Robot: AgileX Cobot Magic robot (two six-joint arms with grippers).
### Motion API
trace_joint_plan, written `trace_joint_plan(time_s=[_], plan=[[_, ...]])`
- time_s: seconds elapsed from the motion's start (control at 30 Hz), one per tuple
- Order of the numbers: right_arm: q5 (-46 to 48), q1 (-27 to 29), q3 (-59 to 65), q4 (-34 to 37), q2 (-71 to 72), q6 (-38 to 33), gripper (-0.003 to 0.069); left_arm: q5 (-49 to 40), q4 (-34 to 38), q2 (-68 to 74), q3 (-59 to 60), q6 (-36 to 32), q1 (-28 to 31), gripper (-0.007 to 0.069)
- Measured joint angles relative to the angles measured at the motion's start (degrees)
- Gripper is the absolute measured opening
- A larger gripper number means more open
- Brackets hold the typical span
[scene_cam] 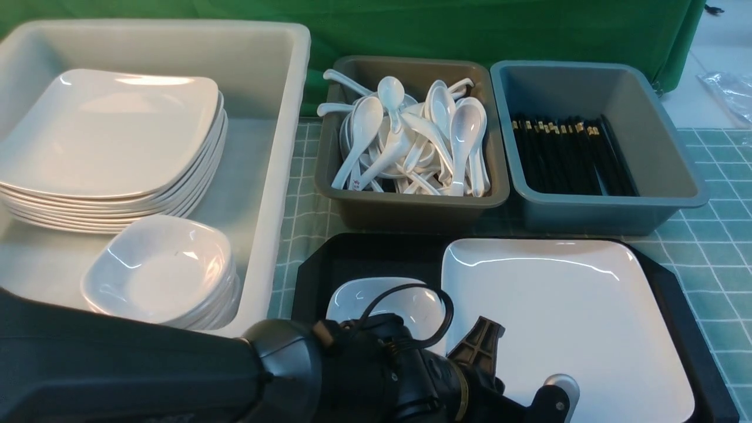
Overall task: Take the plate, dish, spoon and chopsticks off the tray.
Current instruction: Use the left arm to grab a plate from the dinner plate, then use the left arm to put the plate into the large storage box on the left
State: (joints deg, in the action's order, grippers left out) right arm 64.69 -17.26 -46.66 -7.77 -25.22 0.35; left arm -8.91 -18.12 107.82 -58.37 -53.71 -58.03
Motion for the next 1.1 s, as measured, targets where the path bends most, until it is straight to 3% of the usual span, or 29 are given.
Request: trace_joint_plan(time_s=[0.17,0.3,0.43,0.8,1.1], plan=[[0.0,0.0,0.0,0.0,0.0,-0.35,0.0238,-3.73,0.39,-3.17,0.2,0.23,-2.38,0.012],[0.0,0.0,-1.76,0.05,0.0,-0.35,0.0238,-4.78,1.83,-9.08,0.36,1.03,-6.4,0.0045],[0.0,0.0,-4.75,-0.15,0.05,-0.35,0.023,-5.63,3.31,-14.32,0.48,1.39,-9.37,0.0023],[-0.05,0.0,-7.81,-0.57,0.1,-0.35,0.005,-4.3,7.33,-23.3,1.04,1.8,-9.93,0.0034],[-4.08,0.0,-9.16,-1.41,-0.03,0.3,0.0024,-1.32,8.47,-33.7,1.04,2.04,-9.93,0.0038]])
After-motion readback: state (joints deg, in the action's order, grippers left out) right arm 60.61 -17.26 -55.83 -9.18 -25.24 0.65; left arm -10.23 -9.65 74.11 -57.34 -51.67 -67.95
